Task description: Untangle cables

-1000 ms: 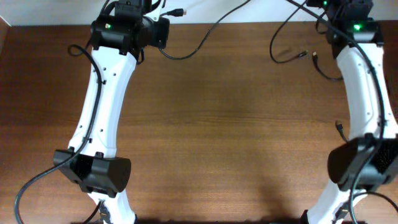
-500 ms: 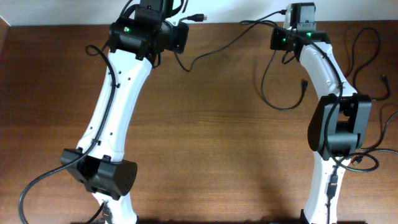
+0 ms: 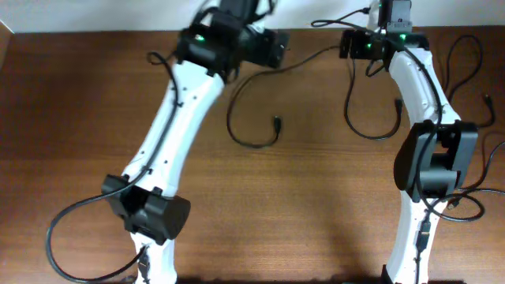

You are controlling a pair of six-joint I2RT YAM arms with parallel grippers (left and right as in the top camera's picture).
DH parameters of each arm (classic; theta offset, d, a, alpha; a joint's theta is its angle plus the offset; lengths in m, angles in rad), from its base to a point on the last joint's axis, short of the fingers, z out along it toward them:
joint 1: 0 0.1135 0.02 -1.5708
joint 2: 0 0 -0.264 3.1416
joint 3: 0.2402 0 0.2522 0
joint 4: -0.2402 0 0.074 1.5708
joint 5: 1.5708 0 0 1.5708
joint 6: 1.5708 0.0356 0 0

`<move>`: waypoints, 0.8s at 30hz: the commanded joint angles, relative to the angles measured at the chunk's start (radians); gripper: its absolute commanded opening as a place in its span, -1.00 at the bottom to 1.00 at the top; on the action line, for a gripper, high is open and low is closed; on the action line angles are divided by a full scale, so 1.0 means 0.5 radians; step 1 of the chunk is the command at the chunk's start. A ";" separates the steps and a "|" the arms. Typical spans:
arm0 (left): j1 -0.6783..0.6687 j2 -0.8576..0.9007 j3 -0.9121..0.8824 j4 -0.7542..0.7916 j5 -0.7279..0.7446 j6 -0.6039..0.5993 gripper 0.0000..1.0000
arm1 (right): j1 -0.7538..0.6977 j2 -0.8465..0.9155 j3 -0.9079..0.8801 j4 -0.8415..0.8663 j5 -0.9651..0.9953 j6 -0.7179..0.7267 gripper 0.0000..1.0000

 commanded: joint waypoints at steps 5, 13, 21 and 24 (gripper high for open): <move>0.388 -0.002 0.175 -0.067 -0.034 0.002 0.98 | 0.554 -0.014 0.114 -0.634 -0.080 -0.303 0.98; 0.562 -0.002 0.248 -0.062 -0.302 -0.074 0.98 | 1.166 -0.014 0.110 -1.493 -0.101 -0.652 0.98; 0.719 -0.002 0.504 -0.267 -0.583 -0.137 0.98 | 1.186 0.008 -0.259 -1.476 -0.608 -2.020 0.98; 0.719 -0.002 0.504 -0.294 -0.591 -0.092 0.98 | 1.186 0.008 -0.491 -1.270 -0.616 -2.025 0.98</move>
